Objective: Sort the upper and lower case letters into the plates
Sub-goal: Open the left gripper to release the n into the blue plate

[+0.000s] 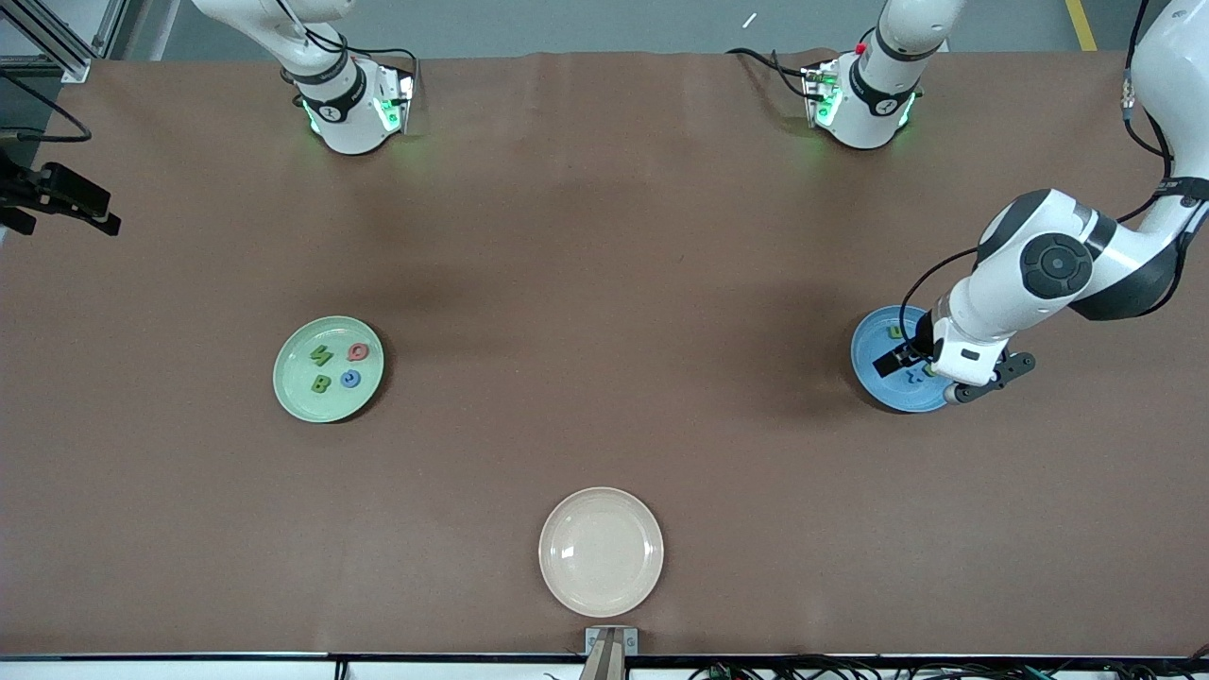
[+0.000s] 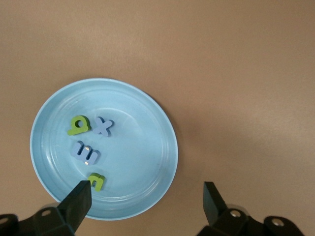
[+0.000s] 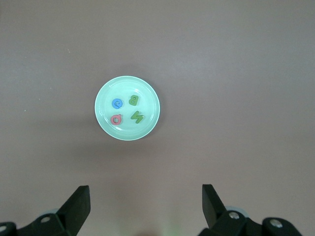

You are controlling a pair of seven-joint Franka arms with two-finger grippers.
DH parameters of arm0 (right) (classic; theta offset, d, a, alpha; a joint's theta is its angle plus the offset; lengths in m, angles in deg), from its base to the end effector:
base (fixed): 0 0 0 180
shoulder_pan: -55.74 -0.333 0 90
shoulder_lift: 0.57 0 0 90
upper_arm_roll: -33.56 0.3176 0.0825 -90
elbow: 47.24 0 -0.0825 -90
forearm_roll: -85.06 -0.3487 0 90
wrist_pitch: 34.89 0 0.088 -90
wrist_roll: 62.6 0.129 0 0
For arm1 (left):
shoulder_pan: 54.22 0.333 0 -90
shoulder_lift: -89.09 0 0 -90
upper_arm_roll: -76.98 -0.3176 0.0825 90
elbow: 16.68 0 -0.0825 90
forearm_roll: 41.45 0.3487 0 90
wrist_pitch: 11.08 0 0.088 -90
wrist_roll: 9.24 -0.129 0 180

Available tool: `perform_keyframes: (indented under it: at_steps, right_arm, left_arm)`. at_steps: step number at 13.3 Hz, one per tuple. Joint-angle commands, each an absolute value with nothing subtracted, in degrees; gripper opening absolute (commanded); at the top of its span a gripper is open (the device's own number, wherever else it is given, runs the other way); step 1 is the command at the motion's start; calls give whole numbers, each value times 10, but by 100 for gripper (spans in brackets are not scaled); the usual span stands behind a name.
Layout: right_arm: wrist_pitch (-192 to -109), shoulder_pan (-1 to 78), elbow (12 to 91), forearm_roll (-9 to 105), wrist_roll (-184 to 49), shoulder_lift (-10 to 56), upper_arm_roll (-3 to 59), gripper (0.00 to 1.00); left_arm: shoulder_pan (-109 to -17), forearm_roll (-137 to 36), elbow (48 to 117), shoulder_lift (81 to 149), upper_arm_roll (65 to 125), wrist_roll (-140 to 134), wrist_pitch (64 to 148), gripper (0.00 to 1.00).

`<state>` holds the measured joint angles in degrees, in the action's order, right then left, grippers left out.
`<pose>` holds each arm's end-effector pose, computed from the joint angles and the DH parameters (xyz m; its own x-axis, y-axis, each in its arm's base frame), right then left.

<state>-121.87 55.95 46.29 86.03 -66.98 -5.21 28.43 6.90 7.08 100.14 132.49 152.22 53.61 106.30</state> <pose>0.4848 -0.0495 0.6134 0.9993 -0.0171 -0.0343 -0.0168 -0.9998 0.0071 0.5465 -0.0440 0.2962 0.9070 0.4204 -0.0244 0.4201 -0.9073 -0.0183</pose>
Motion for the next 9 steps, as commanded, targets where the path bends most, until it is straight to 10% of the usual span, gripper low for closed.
perform_keyframes:
  at_steps: [1, 9]
  right_arm:
    - [-1222, 564, 466, 843, -670, -54, 285, 100]
    - [-1216, 559, 476, 840, -674, -57, 286, 100]
  left_arm:
    - [-4, 26, 951, 1297, 1487, 501, 1006, 100]
    - [-309, -369, 906, 1063, 1123, 171, 1005, 99]
